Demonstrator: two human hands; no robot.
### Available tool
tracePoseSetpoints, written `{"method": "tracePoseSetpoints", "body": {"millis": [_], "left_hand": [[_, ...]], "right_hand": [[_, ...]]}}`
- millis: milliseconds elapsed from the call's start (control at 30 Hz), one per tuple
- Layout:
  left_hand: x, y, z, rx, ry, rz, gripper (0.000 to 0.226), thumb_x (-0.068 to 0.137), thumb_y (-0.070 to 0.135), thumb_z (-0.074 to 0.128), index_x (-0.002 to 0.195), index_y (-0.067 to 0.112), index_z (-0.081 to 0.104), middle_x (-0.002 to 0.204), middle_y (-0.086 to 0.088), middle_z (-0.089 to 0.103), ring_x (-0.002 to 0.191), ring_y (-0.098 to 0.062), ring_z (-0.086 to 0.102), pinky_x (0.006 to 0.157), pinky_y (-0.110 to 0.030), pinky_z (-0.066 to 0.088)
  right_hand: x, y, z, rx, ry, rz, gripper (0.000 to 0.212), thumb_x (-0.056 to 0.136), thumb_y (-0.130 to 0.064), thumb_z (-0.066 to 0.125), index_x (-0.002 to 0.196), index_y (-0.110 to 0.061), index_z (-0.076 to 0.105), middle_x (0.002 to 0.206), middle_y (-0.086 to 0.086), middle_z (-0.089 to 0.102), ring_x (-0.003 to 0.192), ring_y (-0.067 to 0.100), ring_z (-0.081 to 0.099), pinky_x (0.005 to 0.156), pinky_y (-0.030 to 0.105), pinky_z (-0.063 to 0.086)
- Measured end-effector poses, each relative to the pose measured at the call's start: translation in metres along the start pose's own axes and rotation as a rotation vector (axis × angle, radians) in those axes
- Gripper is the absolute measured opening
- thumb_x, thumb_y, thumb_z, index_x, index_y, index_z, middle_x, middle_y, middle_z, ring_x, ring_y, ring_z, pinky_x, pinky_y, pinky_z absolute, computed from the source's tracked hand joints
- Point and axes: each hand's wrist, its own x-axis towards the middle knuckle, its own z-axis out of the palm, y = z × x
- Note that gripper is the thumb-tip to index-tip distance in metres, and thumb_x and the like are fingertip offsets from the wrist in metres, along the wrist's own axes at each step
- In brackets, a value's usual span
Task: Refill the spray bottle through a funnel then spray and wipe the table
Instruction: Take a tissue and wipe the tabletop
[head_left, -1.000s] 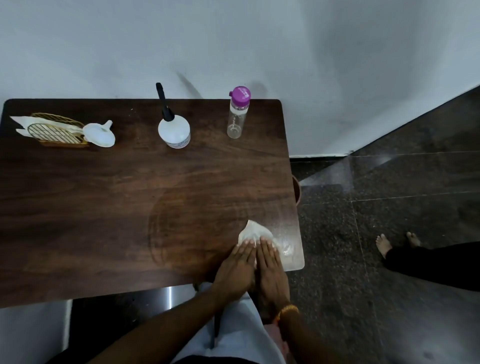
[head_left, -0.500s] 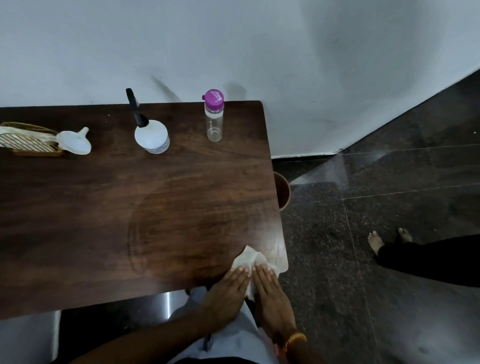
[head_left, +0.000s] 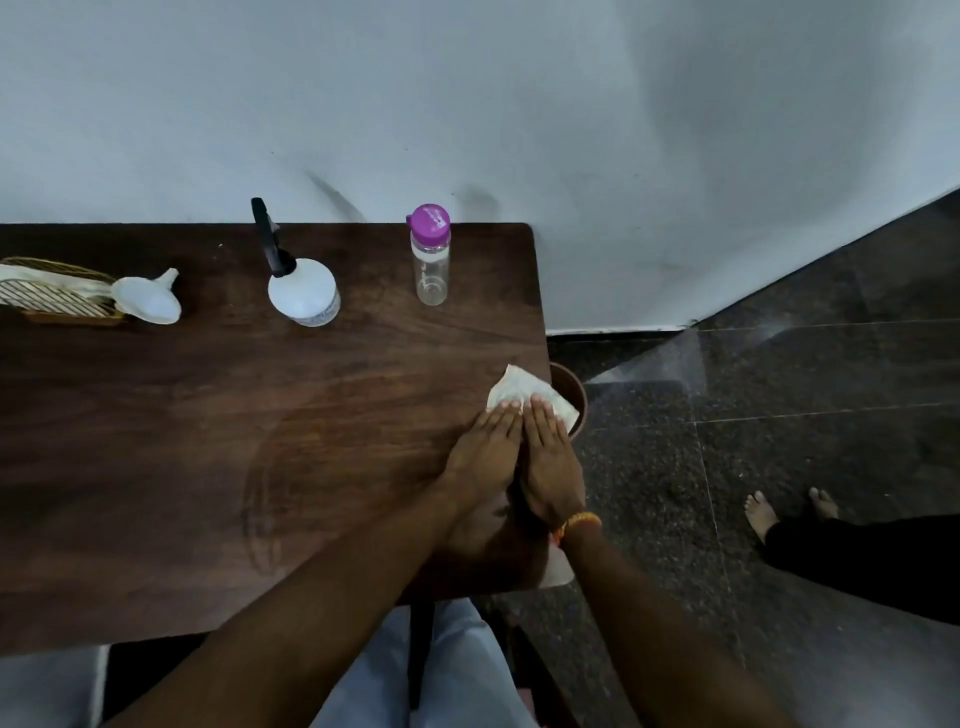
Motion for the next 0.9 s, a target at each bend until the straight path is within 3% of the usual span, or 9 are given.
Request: {"method": "tracePoseSetpoints", "body": {"millis": [167,300,467,667,800,900], "left_hand": [[0.038,-0.043,-0.04,-0.066,0.013,-0.038,0.066,0.109,0.026,0.033,0.166,0.004,0.008,0.175,-0.015,0.008,0.163,-0.025,0.006,0.133,-0.042,0.01],[0.032,-0.075,-0.049,-0.054,0.042,-0.086,0.065,0.11,0.024,0.032,0.165,0.002,0.007,0.175,-0.015,0.007,0.163,-0.025,0.005,0.133,-0.041,0.009],[-0.025,-0.13,-0.031,-0.01,0.101,-0.151,0.069,0.104,0.026,0.028,0.164,-0.002,0.012,0.173,-0.019,0.012,0.163,-0.029,0.008,0.132,-0.043,0.013],[-0.101,-0.204,-0.016,-0.069,0.182,-0.265,0.072,0.096,0.027,0.02,0.158,-0.008,0.029,0.166,-0.024,0.03,0.157,-0.036,0.029,0.128,-0.045,0.023],[-0.138,-0.246,-0.008,-0.123,0.153,-0.356,0.077,0.094,0.033,0.007,0.16,-0.005,0.009,0.172,-0.021,0.012,0.162,-0.031,0.009,0.133,-0.043,0.013],[-0.154,-0.253,-0.003,-0.186,0.193,-0.415,0.078,0.094,0.034,0.007,0.161,-0.006,0.017,0.171,-0.021,0.017,0.161,-0.031,0.014,0.132,-0.043,0.016]], "right_hand": [[0.079,-0.009,-0.004,-0.06,-0.003,-0.022,0.076,0.108,-0.034,0.052,0.169,-0.005,0.015,0.177,0.013,0.008,0.166,0.025,0.004,0.134,0.05,0.017],[0.101,-0.048,0.001,-0.032,-0.013,-0.06,0.08,0.109,-0.036,0.049,0.169,-0.006,0.005,0.177,0.013,-0.002,0.165,0.024,-0.004,0.136,0.045,0.007],[0.102,-0.113,0.038,0.034,0.008,-0.162,0.081,0.103,-0.03,0.056,0.167,-0.002,0.016,0.176,0.015,0.008,0.165,0.027,0.004,0.135,0.046,0.012],[0.108,-0.204,0.073,0.044,-0.045,-0.362,0.077,0.103,-0.028,0.05,0.168,-0.002,0.017,0.177,0.017,0.011,0.166,0.029,0.005,0.135,0.043,0.008],[0.113,-0.256,0.091,0.035,-0.073,-0.43,0.072,0.105,-0.021,0.046,0.168,-0.002,0.017,0.177,0.017,0.011,0.166,0.029,0.006,0.136,0.042,0.005],[0.11,-0.27,0.101,0.019,-0.086,-0.449,0.073,0.105,-0.021,0.045,0.168,-0.003,0.015,0.177,0.017,0.01,0.166,0.029,0.006,0.135,0.04,0.002]]}}
